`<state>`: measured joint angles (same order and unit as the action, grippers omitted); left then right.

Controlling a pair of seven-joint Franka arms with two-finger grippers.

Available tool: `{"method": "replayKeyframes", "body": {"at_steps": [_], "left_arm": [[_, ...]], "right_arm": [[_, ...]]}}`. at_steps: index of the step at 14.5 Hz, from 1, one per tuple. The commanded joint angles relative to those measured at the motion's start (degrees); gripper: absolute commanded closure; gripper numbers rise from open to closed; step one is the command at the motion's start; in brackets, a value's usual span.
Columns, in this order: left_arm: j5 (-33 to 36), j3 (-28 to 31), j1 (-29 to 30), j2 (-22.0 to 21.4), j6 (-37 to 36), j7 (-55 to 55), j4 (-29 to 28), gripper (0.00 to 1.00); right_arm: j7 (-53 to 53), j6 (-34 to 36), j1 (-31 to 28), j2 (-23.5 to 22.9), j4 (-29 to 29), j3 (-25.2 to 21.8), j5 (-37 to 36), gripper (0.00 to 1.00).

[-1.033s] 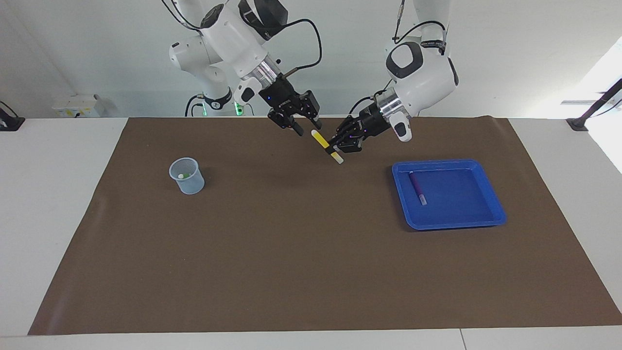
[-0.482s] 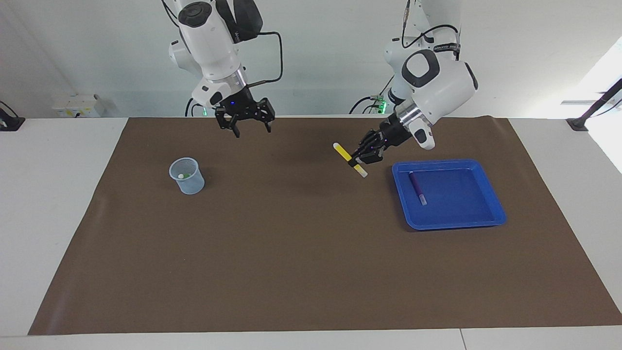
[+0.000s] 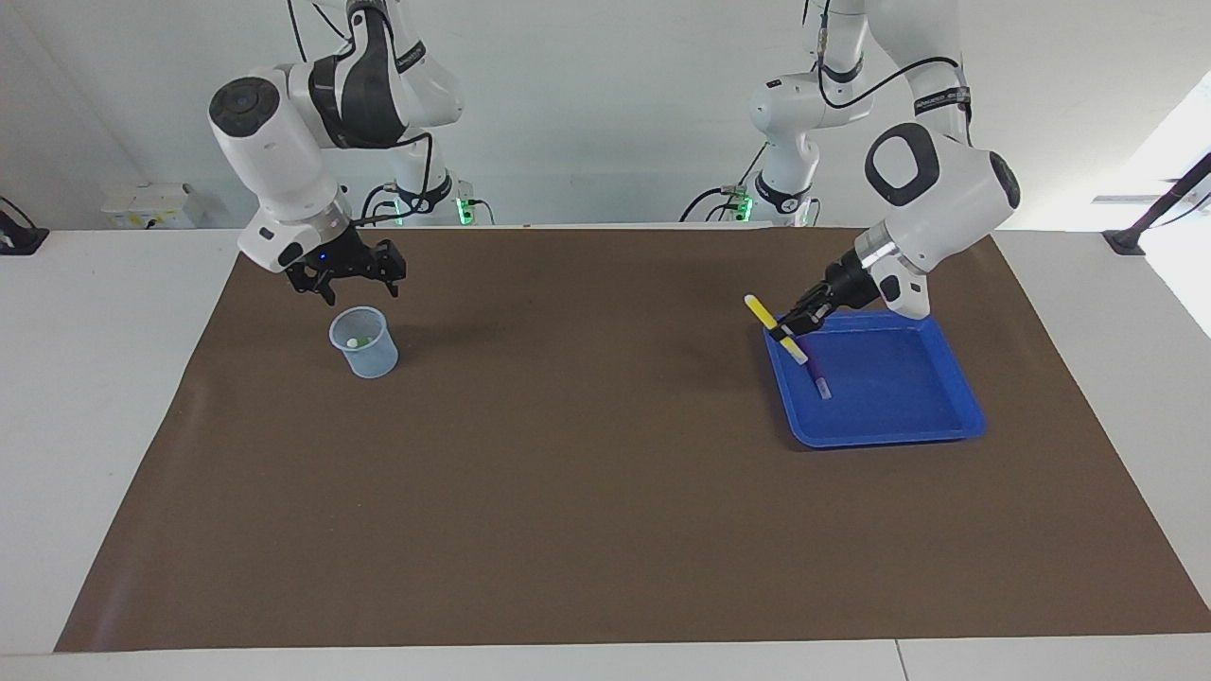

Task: Right arm passes pens to left for tray arrangement
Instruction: 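Place the highlighter in the tray with the left gripper while the right gripper returns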

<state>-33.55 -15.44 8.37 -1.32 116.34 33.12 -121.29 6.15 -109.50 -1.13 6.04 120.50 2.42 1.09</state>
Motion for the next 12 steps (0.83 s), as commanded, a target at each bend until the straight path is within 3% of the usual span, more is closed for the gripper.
{"method": "replayKeyframes", "body": {"at_steps": [1,4,7,10,12], "left_arm": [[8.9,-0.4,3.2,1.6,-1.2,-10.2,-0.2,1.0],[19.3,-0.4,5.5,3.5,-1.0,-21.7,-0.4,1.0],[25.2,-0.4,8.8,6.7,0.6,-32.6,-0.3,1.0],[28.7,-0.3,7.8,8.3,3.2,-32.9,-0.8,1.0],[29.2,-0.4,7.8,8.3,5.7,-32.8,-1.7,1.0]], "right_arm": [[0.8,-2.5,-1.8,-4.5,-0.7,1.0,-1.0,0.08],[6.8,-2.7,-5.1,-7.3,-0.9,1.1,-0.9,0.24],[11.0,-3.7,-5.6,-8.1,-1.2,1.0,-0.9,0.26],[11.2,-3.6,-5.6,-8.1,-0.9,1.0,-0.9,0.49],[11.1,-3.7,-6.2,-8.0,-0.7,1.1,-0.7,0.56]]}}
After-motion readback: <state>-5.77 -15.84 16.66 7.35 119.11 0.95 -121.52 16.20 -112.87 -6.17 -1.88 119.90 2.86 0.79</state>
